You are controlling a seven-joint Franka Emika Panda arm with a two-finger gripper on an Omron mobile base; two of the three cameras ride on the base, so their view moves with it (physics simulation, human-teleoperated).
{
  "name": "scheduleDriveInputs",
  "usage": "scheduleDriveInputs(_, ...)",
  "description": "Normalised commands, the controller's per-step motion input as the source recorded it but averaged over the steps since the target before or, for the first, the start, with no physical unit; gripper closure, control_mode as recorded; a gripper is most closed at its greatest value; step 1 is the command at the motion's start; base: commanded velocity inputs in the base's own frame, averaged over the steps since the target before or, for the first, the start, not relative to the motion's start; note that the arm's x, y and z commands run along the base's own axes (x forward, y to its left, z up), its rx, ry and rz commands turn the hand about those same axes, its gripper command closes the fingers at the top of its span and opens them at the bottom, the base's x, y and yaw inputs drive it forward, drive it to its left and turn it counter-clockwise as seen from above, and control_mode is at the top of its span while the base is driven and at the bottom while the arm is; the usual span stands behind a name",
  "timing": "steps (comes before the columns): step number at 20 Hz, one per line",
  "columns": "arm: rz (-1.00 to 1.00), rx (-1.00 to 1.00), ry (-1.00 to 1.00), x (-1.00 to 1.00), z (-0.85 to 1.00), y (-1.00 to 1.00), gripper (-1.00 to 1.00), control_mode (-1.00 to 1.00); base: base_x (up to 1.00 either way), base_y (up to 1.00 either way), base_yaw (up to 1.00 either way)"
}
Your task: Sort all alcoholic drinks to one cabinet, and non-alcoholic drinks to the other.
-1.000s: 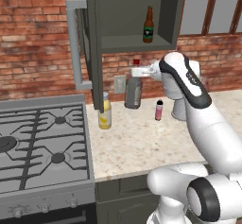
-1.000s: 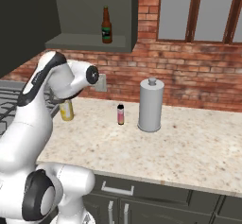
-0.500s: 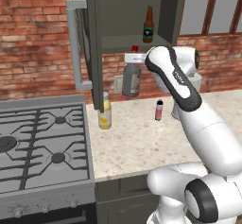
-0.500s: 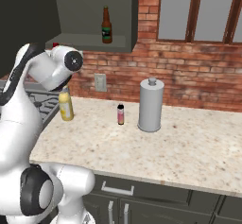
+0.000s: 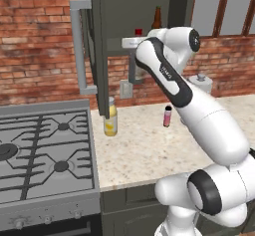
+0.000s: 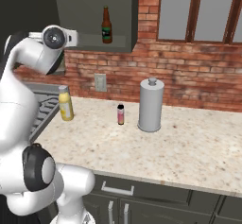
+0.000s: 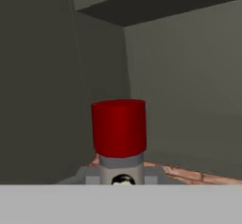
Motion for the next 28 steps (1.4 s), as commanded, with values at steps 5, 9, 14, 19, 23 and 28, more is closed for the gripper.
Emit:
scheduleDriveInputs(5, -0.13, -0.12, -0.06, 0.28, 0.46, -0.02, 1.0, -1.0, 0.0, 0.0, 0.0)
scheduleDriveInputs(9, -0.1, -0.08, -0.05, 0.24, 0.29, 0.0, 1.0, -1.0, 0.0, 0.0, 0.0)
scheduleDriveInputs(14, -0.09, -0.03, -0.01, 0.24, 0.14, 0.0, 1.0, -1.0, 0.0, 0.0, 0.0)
scheduleDriveInputs(19, -0.09, 0.0, 0.0, 0.24, 0.16, 0.0, 1.0, -1.0, 0.0, 0.0, 0.0)
scheduleDriveInputs(23, -0.08, 0.0, 0.0, 0.24, 0.13, 0.0, 1.0, -1.0, 0.0, 0.0, 0.0)
scheduleDriveInputs(28, -0.08, 0.0, 0.0, 0.28, 0.07, 0.0, 1.0, -1.0, 0.0, 0.0, 0.0)
